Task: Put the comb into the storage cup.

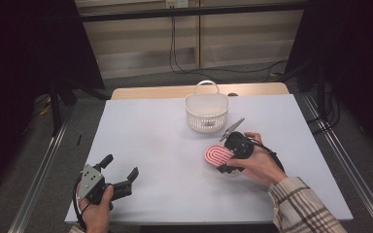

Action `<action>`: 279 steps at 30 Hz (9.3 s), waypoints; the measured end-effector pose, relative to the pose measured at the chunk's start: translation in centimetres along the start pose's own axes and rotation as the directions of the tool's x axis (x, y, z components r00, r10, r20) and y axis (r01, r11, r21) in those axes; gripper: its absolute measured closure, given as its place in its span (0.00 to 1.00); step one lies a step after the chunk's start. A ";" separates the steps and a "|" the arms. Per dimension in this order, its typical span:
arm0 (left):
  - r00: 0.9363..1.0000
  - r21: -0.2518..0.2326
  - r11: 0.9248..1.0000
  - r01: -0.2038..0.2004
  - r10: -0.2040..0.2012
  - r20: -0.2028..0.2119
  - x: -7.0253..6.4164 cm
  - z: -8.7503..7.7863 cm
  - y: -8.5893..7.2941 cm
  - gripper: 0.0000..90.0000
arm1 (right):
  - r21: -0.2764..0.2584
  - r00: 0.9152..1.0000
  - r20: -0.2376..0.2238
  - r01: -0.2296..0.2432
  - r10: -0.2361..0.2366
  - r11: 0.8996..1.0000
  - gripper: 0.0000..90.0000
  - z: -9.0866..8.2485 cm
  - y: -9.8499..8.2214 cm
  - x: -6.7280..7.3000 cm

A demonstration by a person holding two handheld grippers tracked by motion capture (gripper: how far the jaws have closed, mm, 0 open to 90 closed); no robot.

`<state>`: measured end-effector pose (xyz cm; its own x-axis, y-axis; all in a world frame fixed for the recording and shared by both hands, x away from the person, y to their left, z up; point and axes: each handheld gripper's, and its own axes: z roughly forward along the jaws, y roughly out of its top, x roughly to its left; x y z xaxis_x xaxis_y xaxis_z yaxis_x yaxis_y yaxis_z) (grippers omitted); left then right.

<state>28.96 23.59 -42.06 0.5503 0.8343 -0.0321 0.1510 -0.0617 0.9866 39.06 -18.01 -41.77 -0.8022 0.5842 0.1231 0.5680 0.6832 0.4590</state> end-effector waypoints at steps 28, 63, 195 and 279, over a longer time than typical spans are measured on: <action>1.000 0.014 1.000 -0.008 0.008 0.007 0.0 0.0 0.0 0.03 | 0.078 0.999 0.021 0.043 -0.045 0.996 0.11 1.5 0.3 -0.1; 1.000 0.016 1.000 0.000 -0.001 0.010 -0.1 0.1 -0.1 0.03 | 0.150 0.995 0.076 0.046 -0.058 0.988 0.22 2.3 0.9 0.7; 1.000 0.015 1.000 -0.009 0.009 0.009 0.0 0.0 0.0 0.03 | -0.544 0.941 0.271 -0.025 0.204 0.839 0.23 -8.4 1.0 -0.5; 1.000 0.012 1.000 -0.006 0.006 0.022 0.0 0.0 0.0 0.03 | -0.806 0.926 0.268 0.065 0.266 0.588 0.22 -12.3 8.0 -1.8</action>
<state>28.96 23.56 -42.10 0.5687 0.8220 -0.0298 0.1577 -0.0734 0.9848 42.81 -19.00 -27.55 -0.5426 0.8400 -0.0003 0.1333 0.0865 0.9873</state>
